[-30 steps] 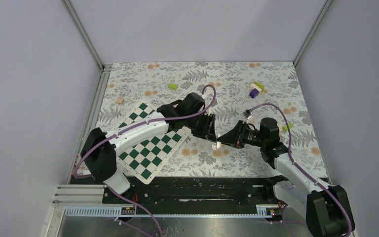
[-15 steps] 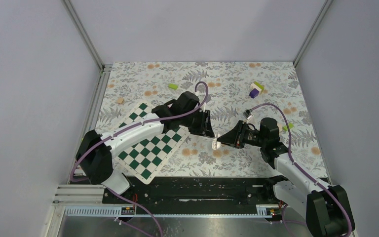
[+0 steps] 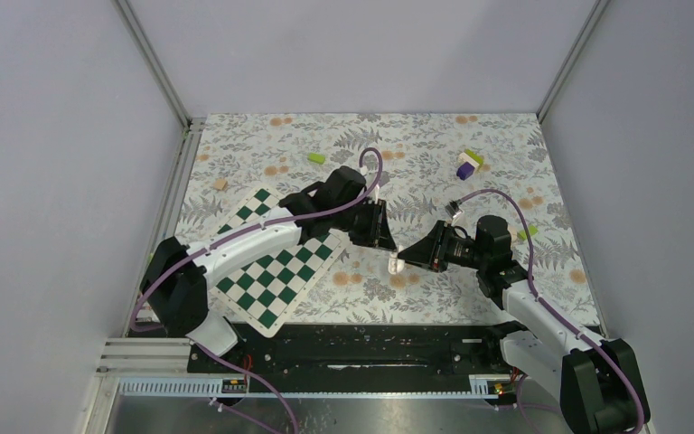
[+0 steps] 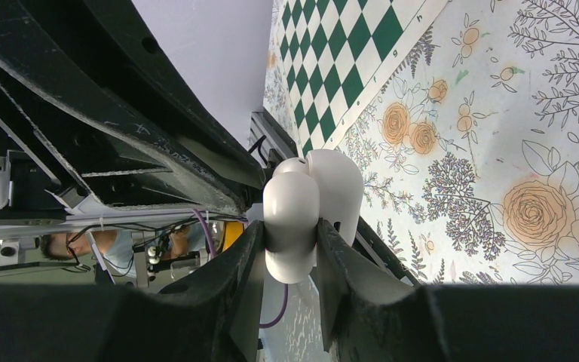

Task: Insert the wireless bluetooth earbuds into the charging case
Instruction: Pick up the right earbud from the center of the board.

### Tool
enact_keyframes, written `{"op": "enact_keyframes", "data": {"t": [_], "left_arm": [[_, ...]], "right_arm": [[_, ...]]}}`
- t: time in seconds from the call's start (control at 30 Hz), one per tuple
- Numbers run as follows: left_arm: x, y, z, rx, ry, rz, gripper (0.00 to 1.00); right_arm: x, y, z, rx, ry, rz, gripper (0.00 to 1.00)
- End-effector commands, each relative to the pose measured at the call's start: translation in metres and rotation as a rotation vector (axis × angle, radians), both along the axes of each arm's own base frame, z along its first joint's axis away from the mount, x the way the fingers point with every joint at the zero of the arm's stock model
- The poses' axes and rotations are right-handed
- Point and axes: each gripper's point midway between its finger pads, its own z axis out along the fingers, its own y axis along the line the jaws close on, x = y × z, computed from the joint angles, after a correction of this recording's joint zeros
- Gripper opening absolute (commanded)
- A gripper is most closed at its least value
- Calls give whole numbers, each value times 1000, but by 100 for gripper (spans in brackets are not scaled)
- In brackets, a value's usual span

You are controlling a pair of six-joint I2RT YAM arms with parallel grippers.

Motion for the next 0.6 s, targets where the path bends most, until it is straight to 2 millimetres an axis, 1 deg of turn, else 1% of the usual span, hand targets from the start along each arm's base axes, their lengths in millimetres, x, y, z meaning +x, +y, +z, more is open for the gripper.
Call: {"op": "enact_keyframes", "data": {"t": [0.0,0.13,0.43,0.57], "left_arm": [[1,-1,2,-10,-11,-5,21],[2,4,-1,15,-23,14,26],[2,2,-9,25,-5,5,27],[3,0,-10,21,-3,0,25]], "right_arm": [[0,4,10,22,-51,21,0],[1,4,10,22,-52,22,0],[1,4,12,25,-52,20,0],[1,4,12,25,-53,21,0]]}}
